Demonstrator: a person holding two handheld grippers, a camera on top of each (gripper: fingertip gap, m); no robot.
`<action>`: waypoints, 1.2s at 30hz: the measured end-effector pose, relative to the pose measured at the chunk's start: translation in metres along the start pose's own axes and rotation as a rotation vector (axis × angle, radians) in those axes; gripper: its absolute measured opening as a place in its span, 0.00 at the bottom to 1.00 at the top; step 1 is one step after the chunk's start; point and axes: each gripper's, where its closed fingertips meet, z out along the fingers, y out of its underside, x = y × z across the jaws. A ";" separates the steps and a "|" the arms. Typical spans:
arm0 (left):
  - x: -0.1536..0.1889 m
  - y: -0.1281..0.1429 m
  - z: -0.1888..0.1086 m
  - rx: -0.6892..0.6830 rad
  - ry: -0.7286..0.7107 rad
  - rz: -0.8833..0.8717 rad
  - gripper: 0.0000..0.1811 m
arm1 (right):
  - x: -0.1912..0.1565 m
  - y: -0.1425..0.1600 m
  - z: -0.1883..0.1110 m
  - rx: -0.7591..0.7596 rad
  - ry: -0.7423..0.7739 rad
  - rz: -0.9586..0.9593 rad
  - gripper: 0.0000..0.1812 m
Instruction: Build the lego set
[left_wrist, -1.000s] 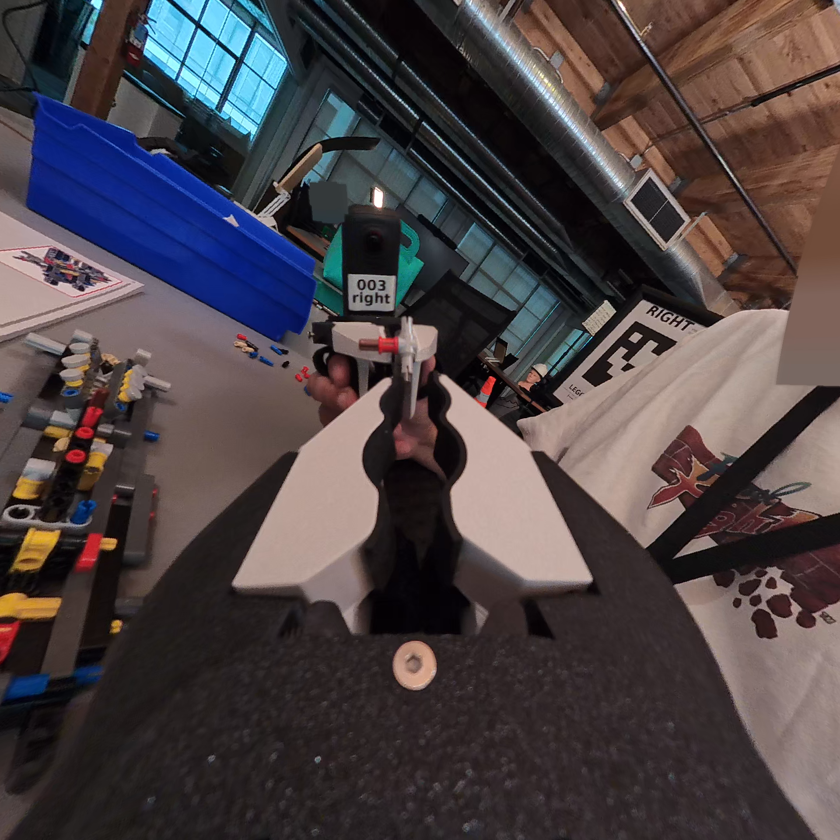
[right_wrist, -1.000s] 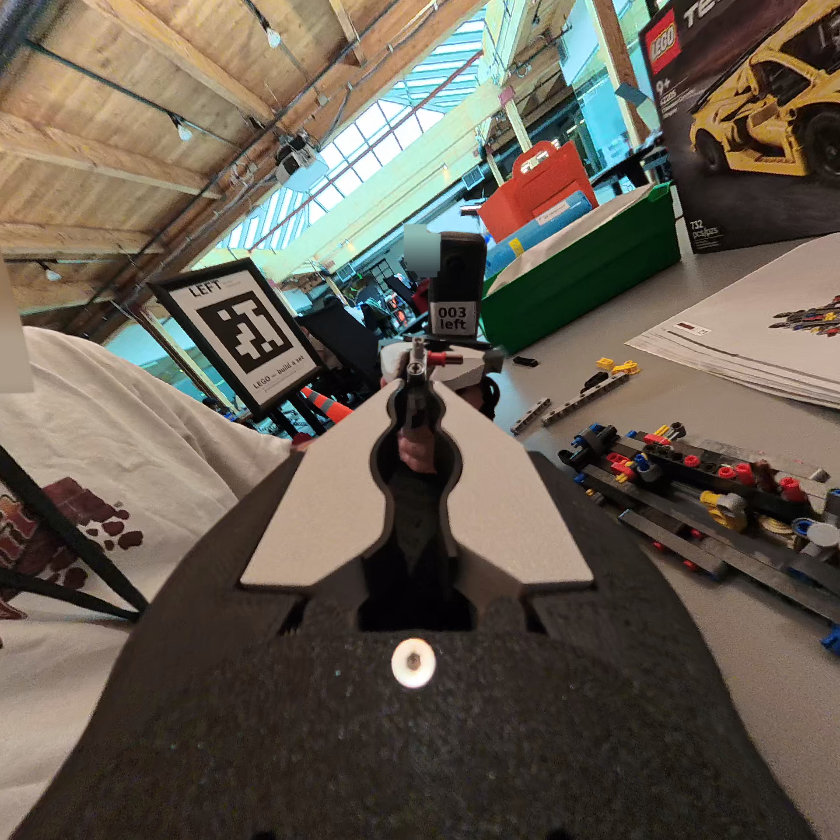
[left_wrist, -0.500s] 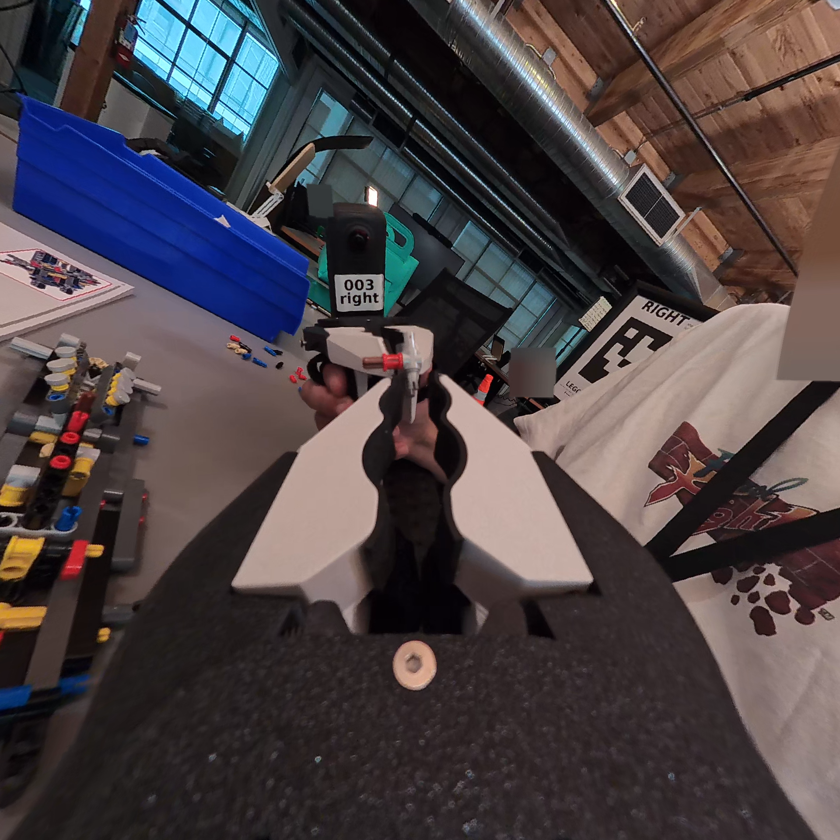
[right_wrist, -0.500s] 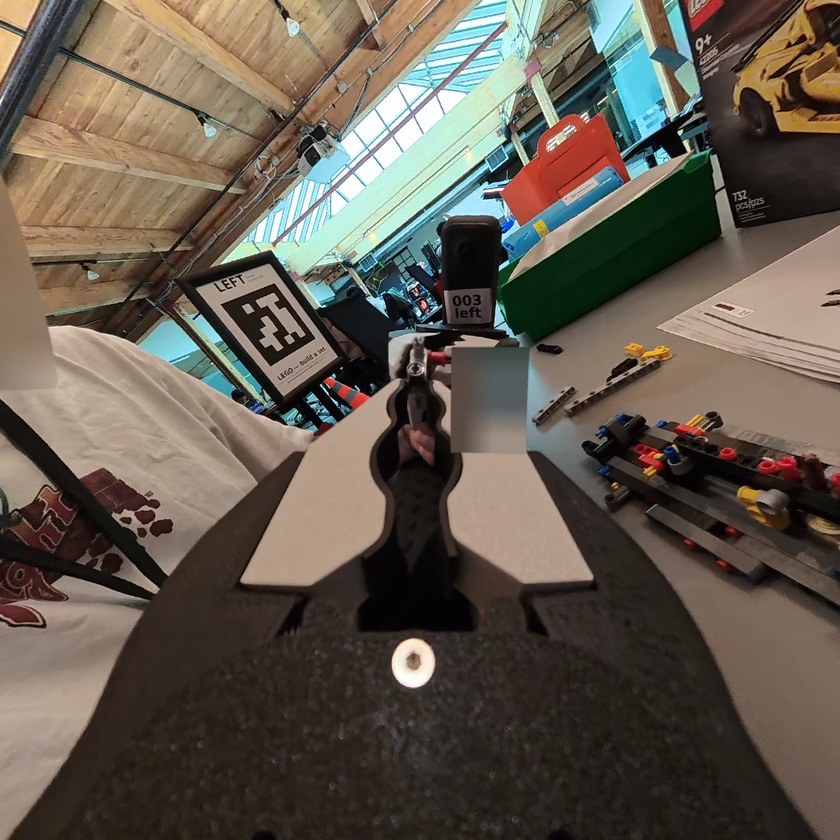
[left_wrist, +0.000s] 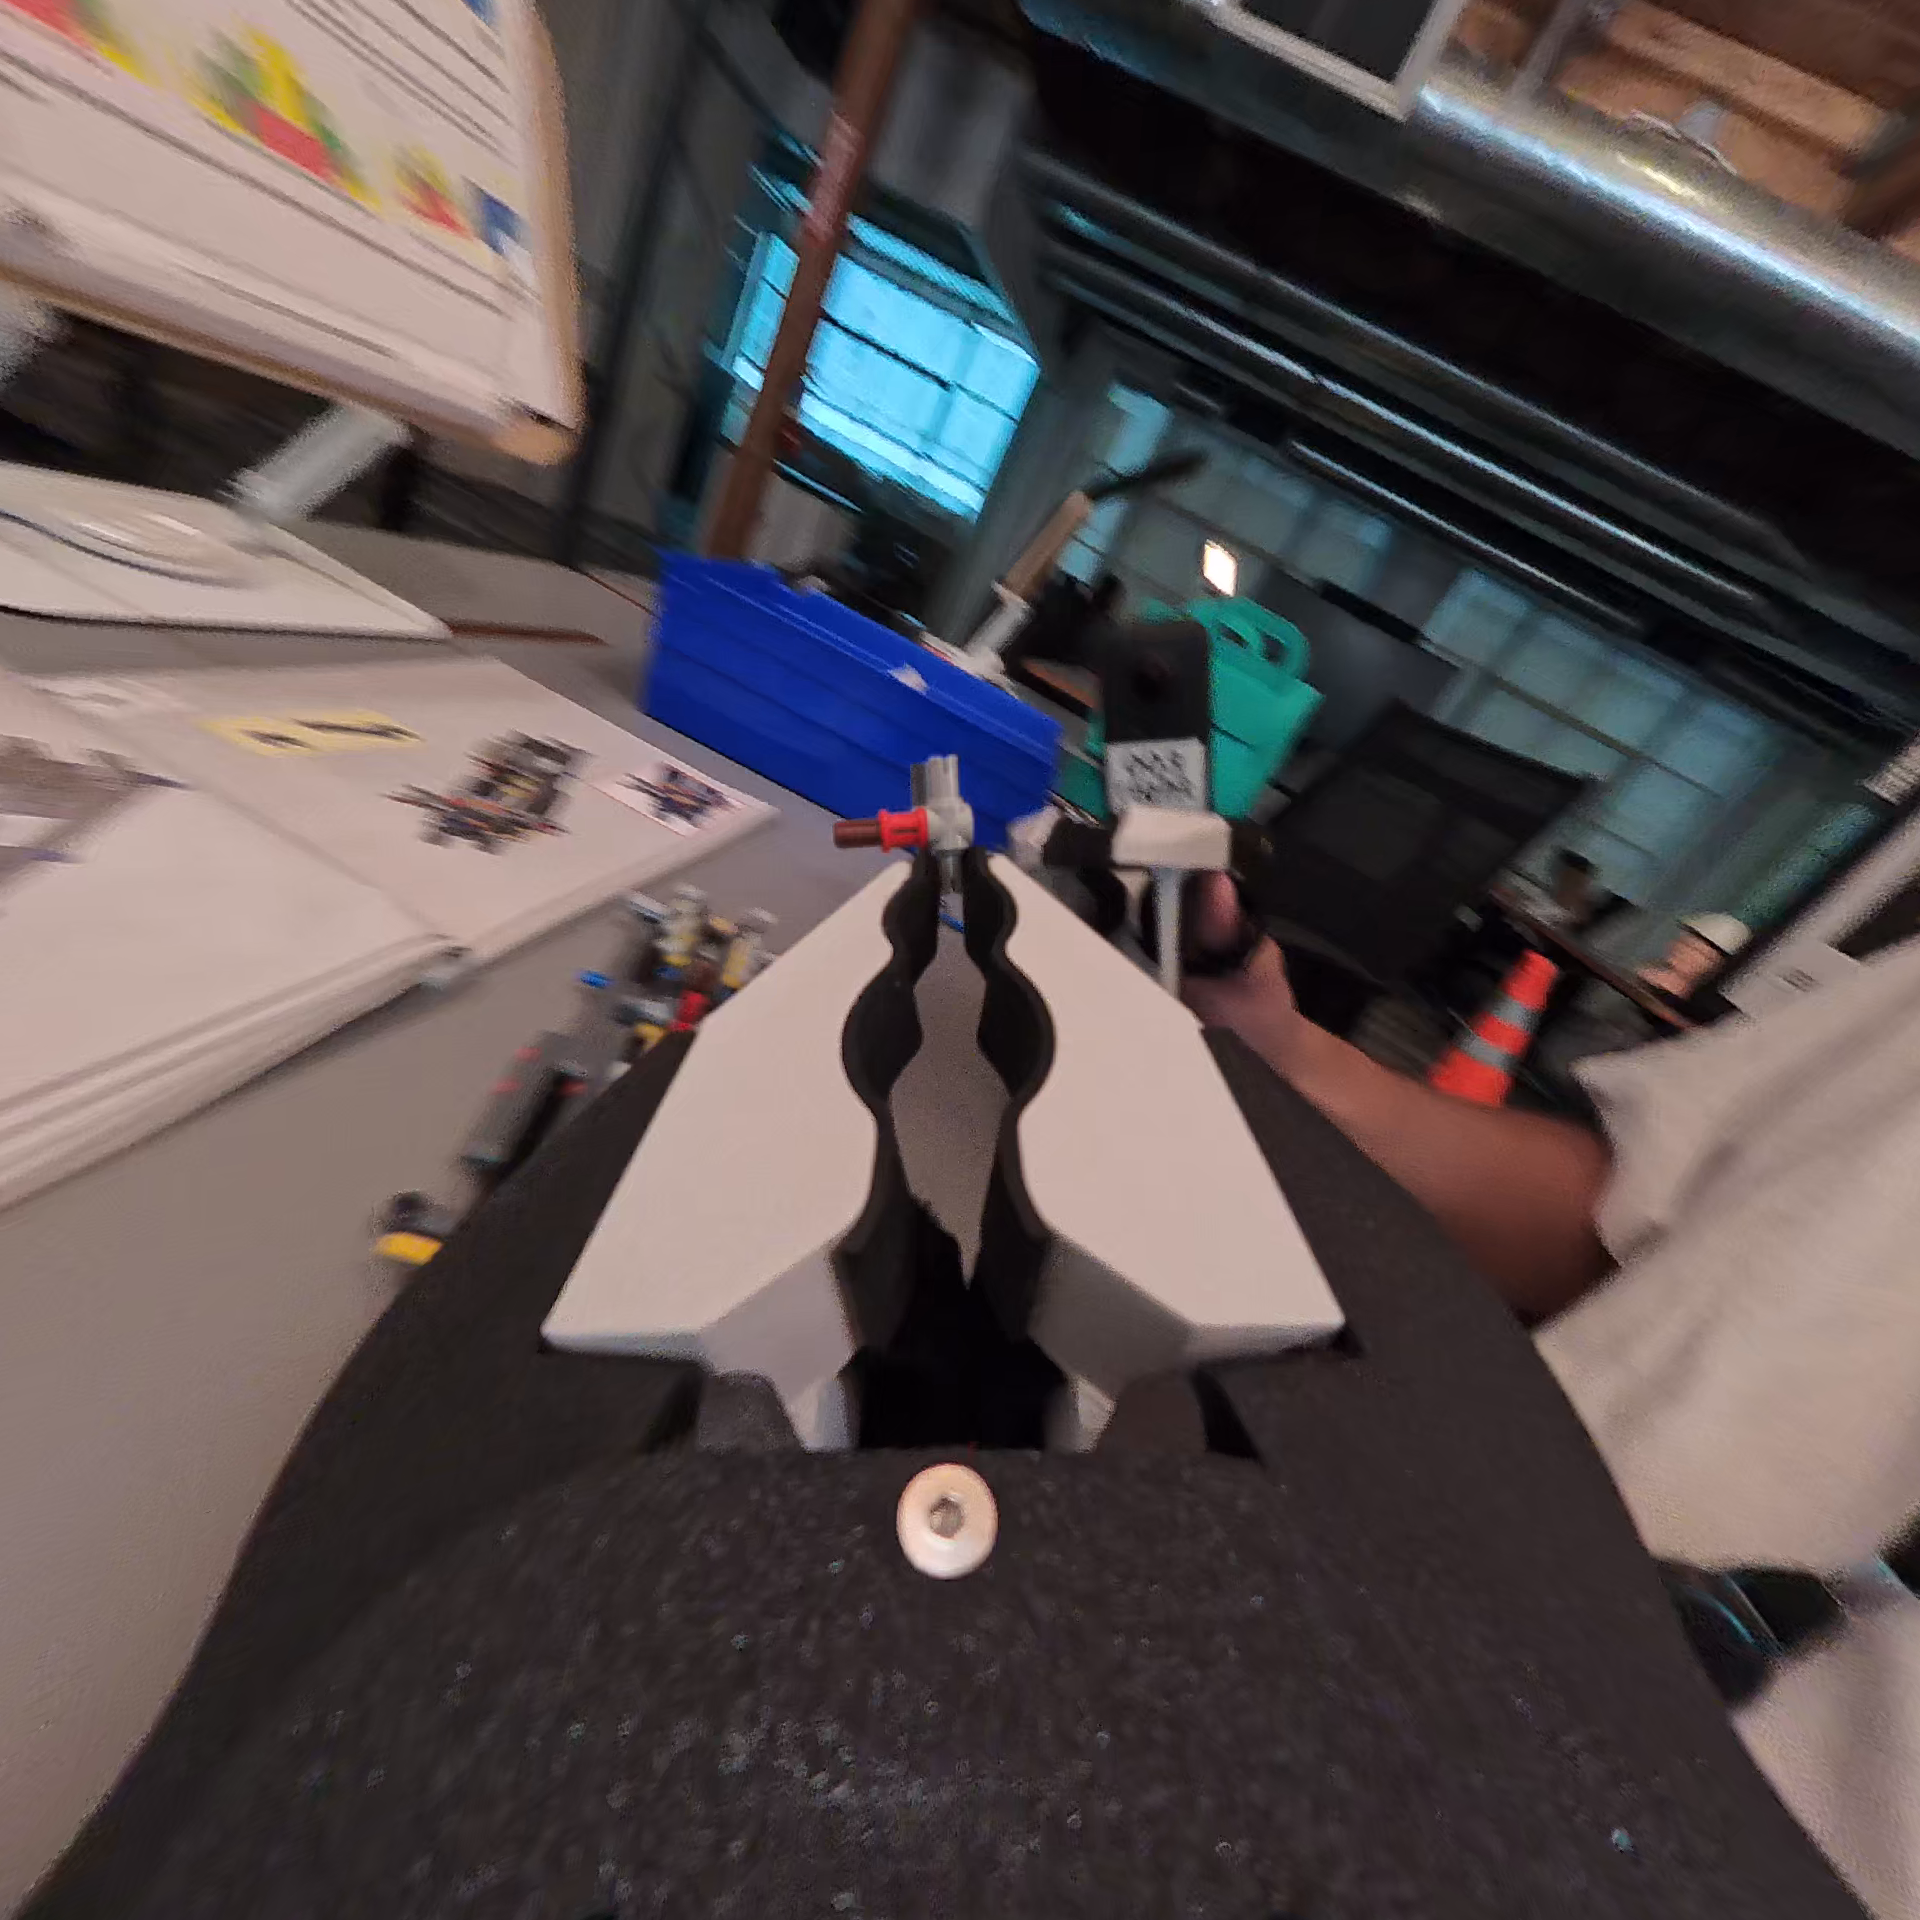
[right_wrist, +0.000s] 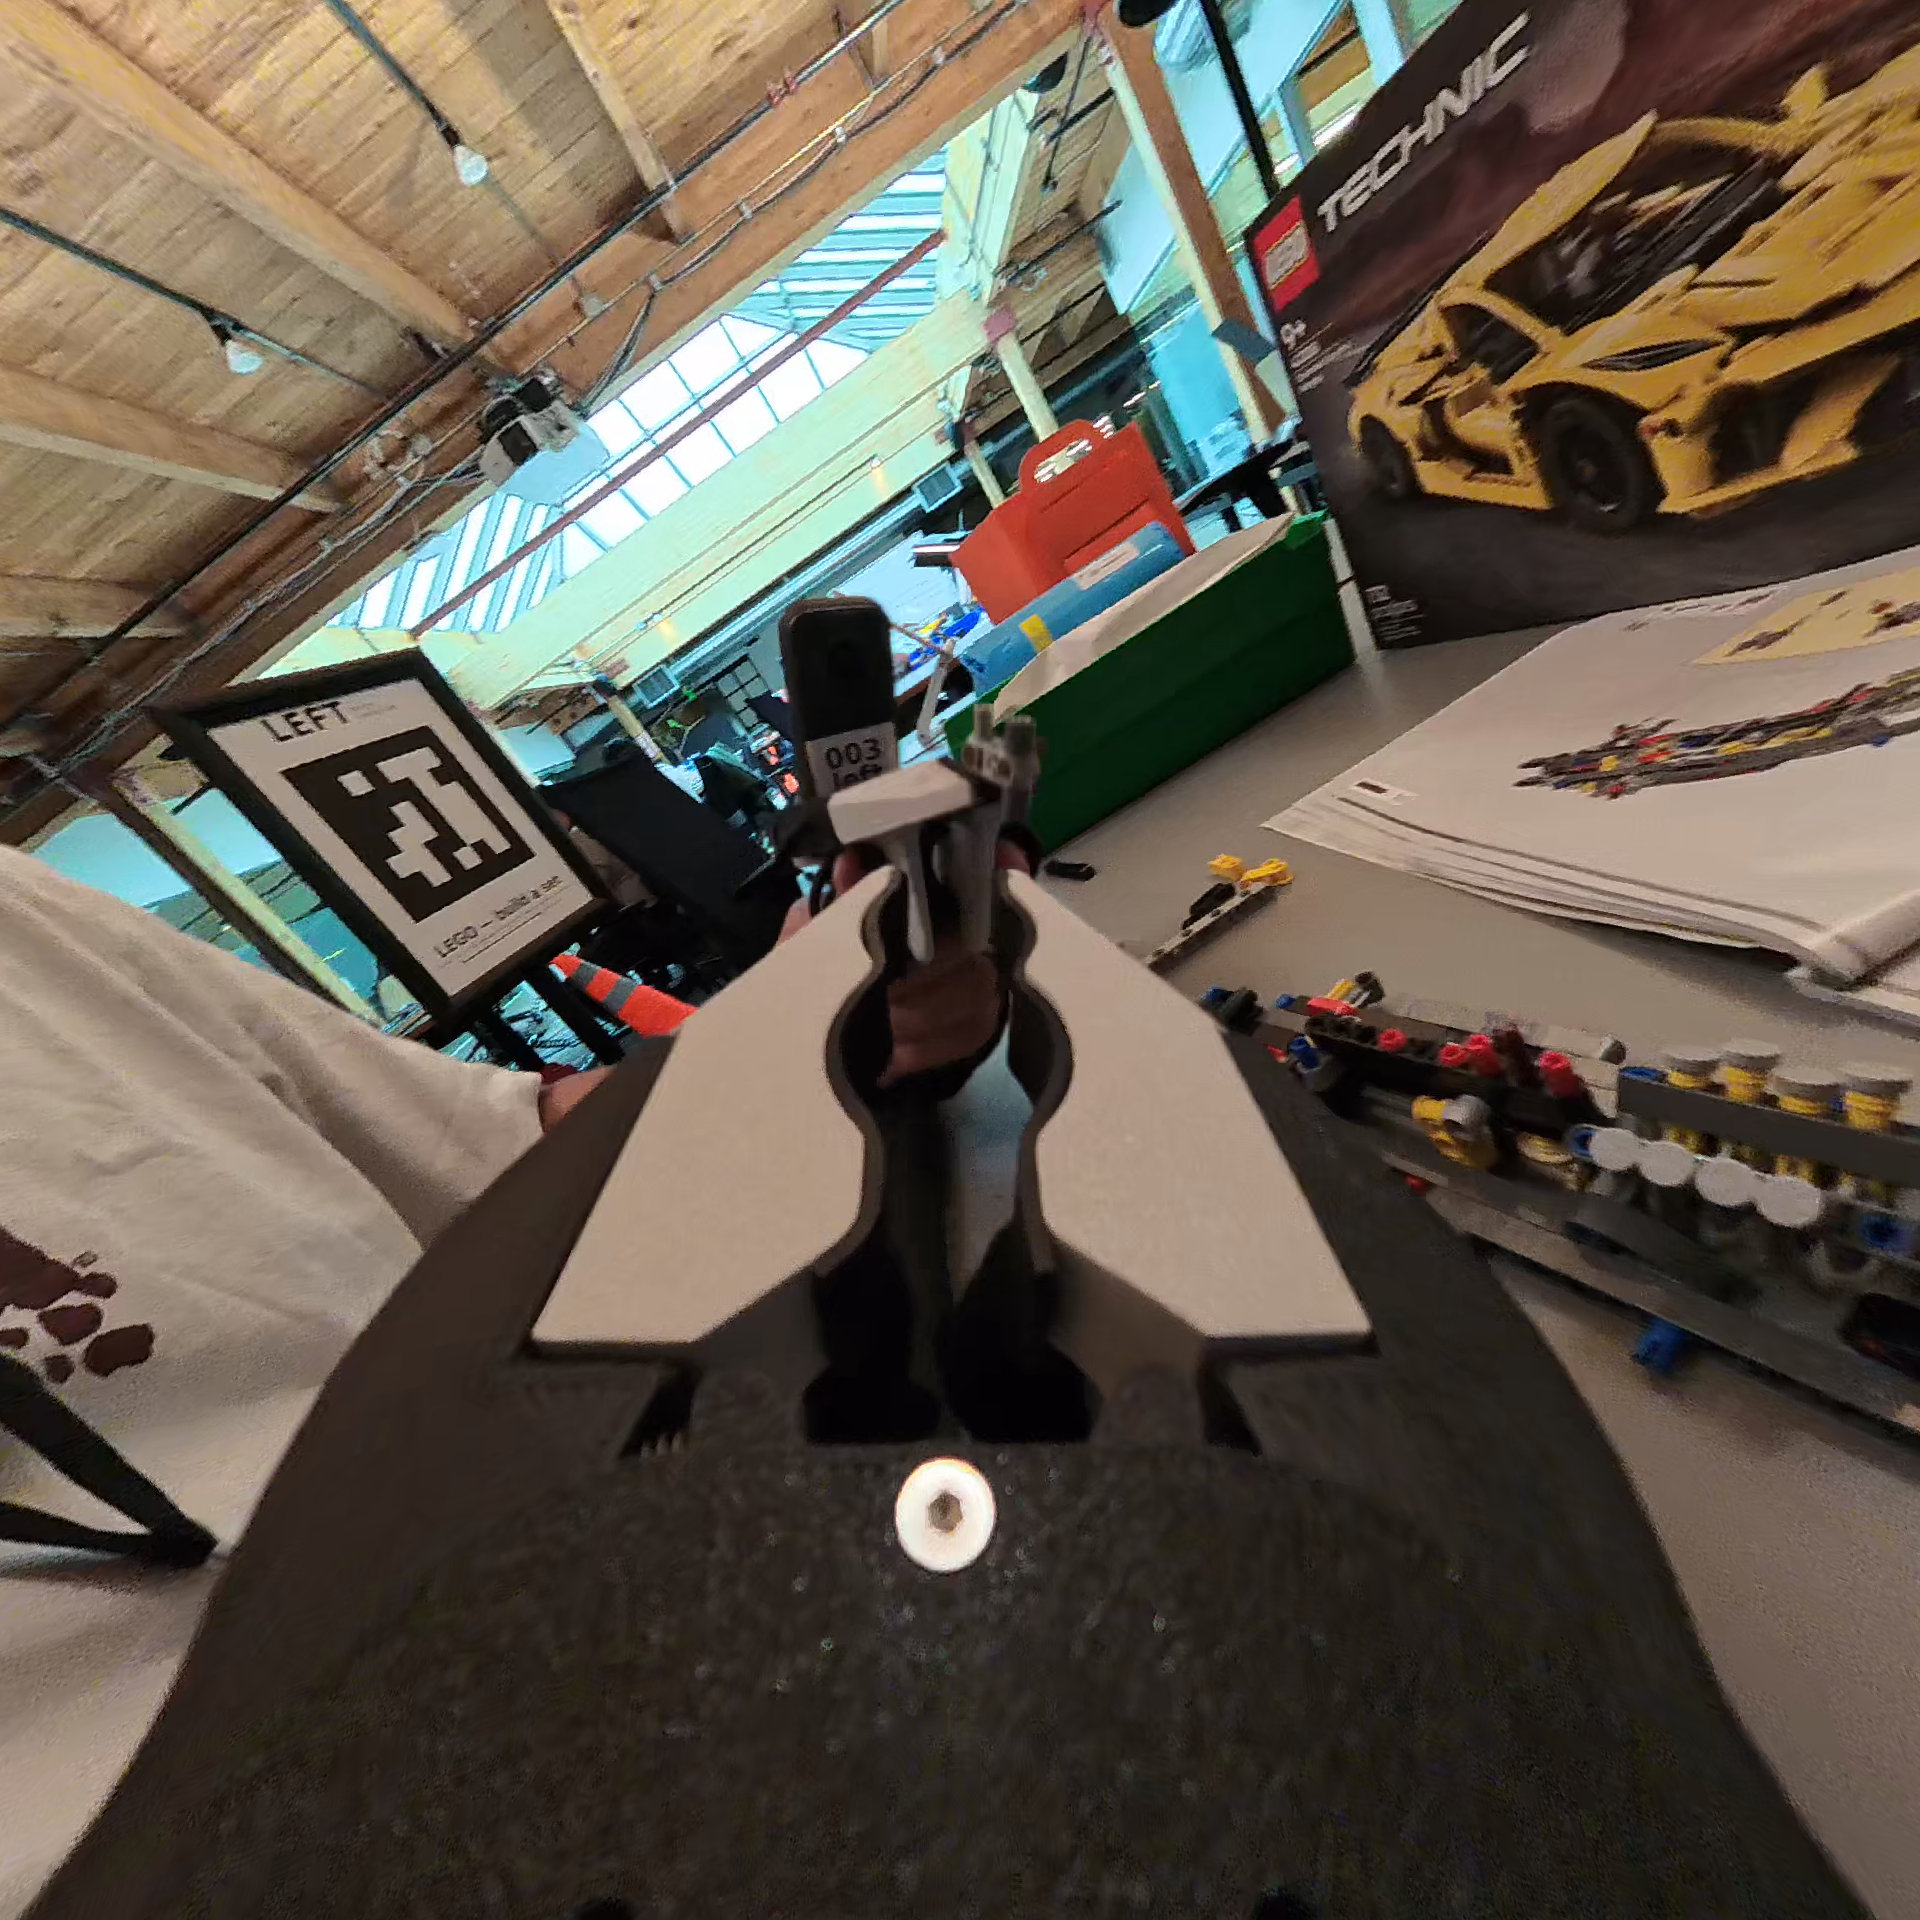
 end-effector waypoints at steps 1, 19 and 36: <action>-0.011 -0.010 -0.007 0.051 -0.058 0.002 0.02 | 0.004 0.000 -0.002 0.002 0.016 0.013 0.07; -0.061 -0.040 -0.050 0.243 -0.315 0.005 0.02 | 0.013 0.001 -0.005 0.010 0.013 0.133 0.04; -0.054 -0.036 -0.042 0.186 -0.332 0.108 0.02 | 0.013 0.006 -0.002 -0.015 0.019 0.131 0.04</action>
